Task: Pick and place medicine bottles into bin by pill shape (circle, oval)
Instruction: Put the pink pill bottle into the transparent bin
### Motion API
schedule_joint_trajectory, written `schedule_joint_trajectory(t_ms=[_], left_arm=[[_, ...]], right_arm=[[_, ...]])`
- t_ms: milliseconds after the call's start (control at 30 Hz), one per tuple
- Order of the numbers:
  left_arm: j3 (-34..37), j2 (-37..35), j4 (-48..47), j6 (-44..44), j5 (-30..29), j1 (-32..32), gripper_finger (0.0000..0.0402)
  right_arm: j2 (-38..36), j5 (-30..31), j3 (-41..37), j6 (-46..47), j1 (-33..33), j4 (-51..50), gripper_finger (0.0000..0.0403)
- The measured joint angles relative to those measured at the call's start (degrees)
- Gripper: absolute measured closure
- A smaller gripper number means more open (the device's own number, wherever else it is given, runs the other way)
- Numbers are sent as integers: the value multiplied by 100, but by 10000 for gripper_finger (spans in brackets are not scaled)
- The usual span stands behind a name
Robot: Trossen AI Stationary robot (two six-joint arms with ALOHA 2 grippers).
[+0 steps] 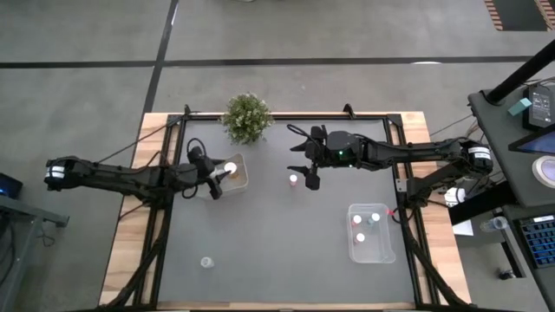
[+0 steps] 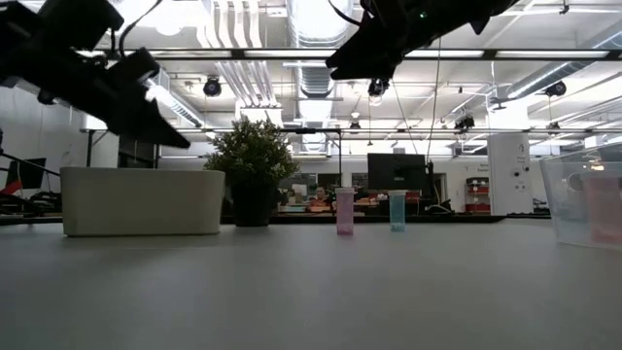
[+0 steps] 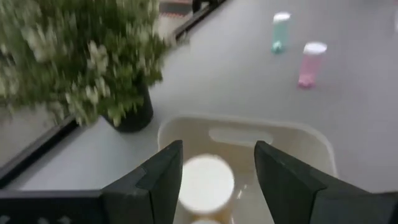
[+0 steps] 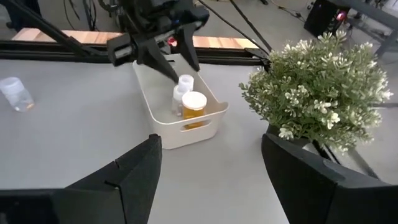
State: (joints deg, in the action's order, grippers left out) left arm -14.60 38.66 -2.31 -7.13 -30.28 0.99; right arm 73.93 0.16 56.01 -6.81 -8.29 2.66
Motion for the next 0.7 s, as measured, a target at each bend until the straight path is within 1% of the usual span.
schedule_joint_trajectory(t_ms=[167, 333, 467, 567, 633, 700], left_arm=[[-387, -9, 51, 354, 4, 0, 221], [-778, 27, 289, 999, 14, 0, 221], [-827, 113, 1335, 2047, 61, 0, 221], [-827, 194, 2187, 2947, 382, 1, 221], [-829, 245, 2588, 3438, 604, 2, 221], [-829, 285, 2827, 3774, 665, 2, 221]], right_arm=[[0, 2, 0, 423, 0, -173, 139], [145, 134, 0, 1049, 1, -272, 147], [494, 152, 30, 1510, 0, -312, 154], [776, 151, 204, 1901, 0, -450, 157], [948, 149, 427, 2118, 0, -826, 158], [1134, 148, 710, 2352, 0, -1391, 158]])
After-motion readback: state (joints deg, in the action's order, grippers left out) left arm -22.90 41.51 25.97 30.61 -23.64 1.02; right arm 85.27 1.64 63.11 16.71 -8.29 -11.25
